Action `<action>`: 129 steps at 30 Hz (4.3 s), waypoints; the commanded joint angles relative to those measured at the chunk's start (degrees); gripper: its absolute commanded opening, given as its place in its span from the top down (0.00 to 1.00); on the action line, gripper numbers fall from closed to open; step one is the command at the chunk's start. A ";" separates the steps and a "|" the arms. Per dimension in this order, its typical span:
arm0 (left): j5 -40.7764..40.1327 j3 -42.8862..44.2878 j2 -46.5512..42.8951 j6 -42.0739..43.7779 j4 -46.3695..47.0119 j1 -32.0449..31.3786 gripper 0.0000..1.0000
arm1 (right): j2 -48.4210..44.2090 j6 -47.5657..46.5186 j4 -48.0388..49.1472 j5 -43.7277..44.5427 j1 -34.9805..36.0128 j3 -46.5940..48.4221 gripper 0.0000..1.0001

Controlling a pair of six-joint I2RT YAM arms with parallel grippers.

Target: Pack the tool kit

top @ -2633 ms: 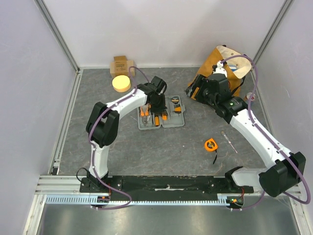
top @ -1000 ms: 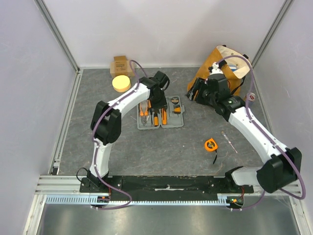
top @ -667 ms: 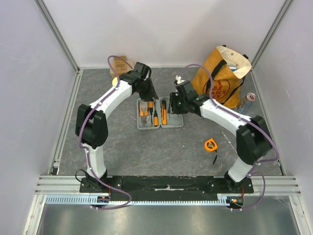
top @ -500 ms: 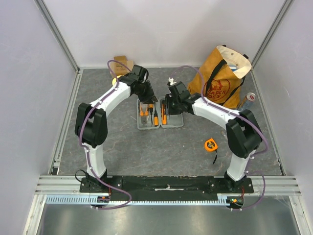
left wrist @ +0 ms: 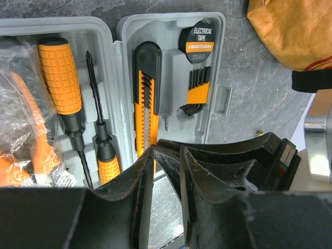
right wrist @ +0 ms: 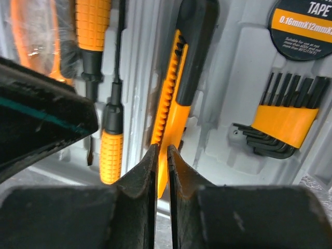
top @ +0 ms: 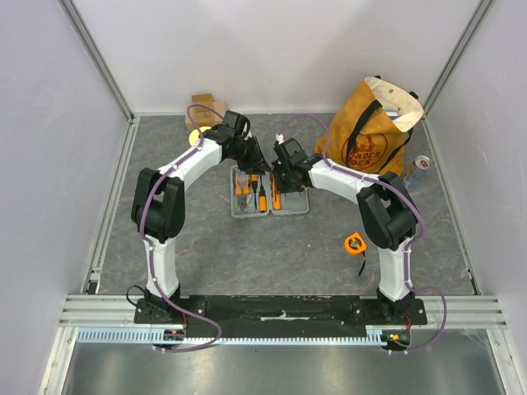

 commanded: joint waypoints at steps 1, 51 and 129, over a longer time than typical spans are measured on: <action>2.23 2.18 1.17 2.74 1.75 0.44 0.68 | 2.37 0.32 -0.55 2.27 0.29 3.29 0.85; -13.24 10.09 1.97 6.70 -6.87 -1.15 0.83 | 0.71 -1.34 -2.05 10.45 1.78 6.72 0.69; -11.65 -25.77 -31.43 12.94 13.09 10.28 0.45 | -28.83 -1.00 -13.30 13.08 -35.40 -39.34 0.44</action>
